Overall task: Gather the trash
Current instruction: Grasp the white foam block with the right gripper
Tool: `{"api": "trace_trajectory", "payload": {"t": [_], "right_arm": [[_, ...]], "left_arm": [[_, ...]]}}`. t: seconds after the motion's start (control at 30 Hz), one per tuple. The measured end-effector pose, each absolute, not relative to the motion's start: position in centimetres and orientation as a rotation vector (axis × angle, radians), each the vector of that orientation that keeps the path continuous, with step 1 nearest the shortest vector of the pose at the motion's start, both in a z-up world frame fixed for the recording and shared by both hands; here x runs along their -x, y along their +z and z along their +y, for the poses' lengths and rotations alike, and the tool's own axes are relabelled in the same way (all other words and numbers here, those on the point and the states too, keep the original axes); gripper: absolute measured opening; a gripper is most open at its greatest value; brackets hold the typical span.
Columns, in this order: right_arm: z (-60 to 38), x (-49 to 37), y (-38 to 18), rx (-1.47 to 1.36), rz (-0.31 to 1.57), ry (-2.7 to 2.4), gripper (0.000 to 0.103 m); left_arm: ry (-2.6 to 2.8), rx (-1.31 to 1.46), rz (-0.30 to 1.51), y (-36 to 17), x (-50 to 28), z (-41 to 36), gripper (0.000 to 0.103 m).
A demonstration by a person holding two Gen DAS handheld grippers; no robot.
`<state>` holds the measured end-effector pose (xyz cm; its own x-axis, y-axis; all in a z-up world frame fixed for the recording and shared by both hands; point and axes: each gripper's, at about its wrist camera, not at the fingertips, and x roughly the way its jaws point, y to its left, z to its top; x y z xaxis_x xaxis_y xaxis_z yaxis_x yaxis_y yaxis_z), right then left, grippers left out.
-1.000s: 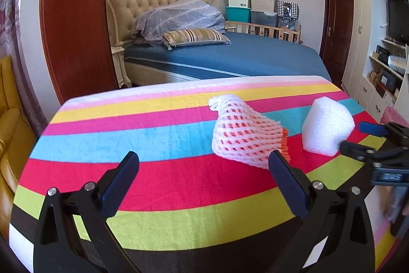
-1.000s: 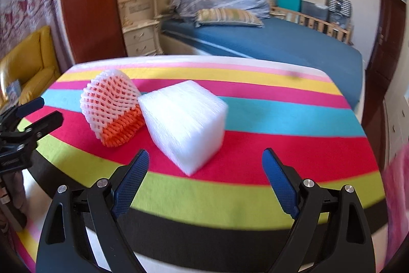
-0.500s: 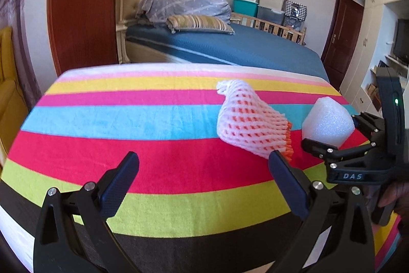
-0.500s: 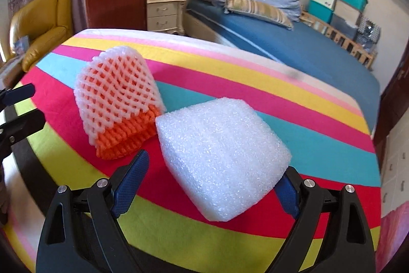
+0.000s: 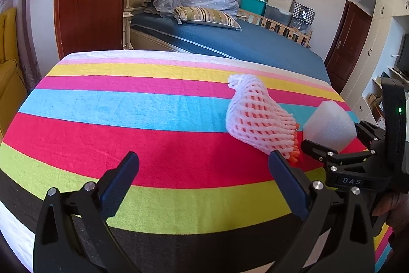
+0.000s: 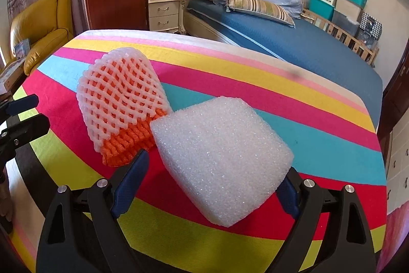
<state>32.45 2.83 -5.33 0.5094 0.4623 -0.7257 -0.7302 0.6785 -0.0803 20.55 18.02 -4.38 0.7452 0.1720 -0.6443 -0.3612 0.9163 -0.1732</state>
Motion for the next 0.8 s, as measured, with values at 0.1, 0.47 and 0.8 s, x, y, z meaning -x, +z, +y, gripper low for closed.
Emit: {"api": "trace_trajectory", "payload": {"t": [0.1, 0.47, 0.8], "right_arm": [[2.8, -32.2, -5.2, 0.408, 0.715, 0.745, 0.071], [-2.0, -29.9, -4.0, 0.253, 0.655, 0.58, 0.069], [-8.9, -27.2, -4.8, 0.176, 0.707, 0.446, 0.069]], "left_arm": [[0.29, 0.302, 0.674, -4.5, -20.5, 18.0, 0.098], [0.272, 0.25, 0.675, -4.7, -20.6, 16.6, 0.098], [0.187, 0.192, 0.666, -4.6, -20.6, 13.8, 0.098]]}}
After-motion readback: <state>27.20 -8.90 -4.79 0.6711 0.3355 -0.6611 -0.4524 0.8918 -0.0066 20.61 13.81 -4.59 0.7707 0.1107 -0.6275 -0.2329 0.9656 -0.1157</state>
